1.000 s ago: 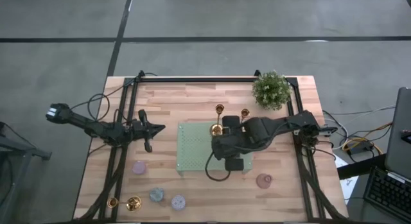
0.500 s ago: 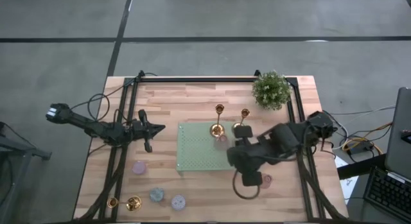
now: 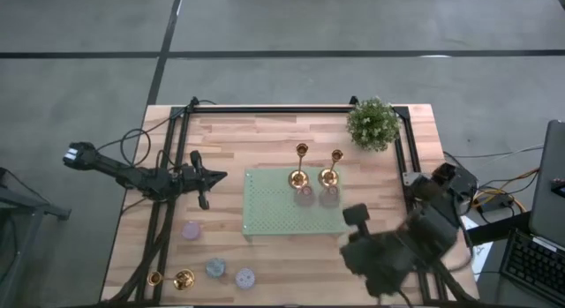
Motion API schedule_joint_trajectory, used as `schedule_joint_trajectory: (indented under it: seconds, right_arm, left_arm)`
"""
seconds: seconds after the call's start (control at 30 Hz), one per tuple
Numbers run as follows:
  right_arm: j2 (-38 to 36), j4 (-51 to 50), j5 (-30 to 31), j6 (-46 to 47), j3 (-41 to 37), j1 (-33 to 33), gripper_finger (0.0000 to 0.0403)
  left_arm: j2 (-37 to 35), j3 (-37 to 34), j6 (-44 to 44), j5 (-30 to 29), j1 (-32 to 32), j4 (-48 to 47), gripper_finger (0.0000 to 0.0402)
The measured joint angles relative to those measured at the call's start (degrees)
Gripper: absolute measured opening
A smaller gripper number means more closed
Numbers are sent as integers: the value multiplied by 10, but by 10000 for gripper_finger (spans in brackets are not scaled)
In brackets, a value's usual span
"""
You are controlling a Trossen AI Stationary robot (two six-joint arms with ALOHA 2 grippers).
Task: Pick & Place candle stick holders
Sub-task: Put the gold candle holder on the shelf
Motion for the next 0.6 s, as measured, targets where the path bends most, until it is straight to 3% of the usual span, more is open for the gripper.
schedule_joint_trajectory:
  seconds: [0.37, 0.6]
  right_arm:
    - [0, 19, 107, 60, -49, 104, 8]
    - [-16, 52, 149, 118, -128, 145, 8]
  left_arm:
    - [0, 0, 0, 0, 0, 0, 13]
    - [0, 0, 0, 0, 0, 0, 13]
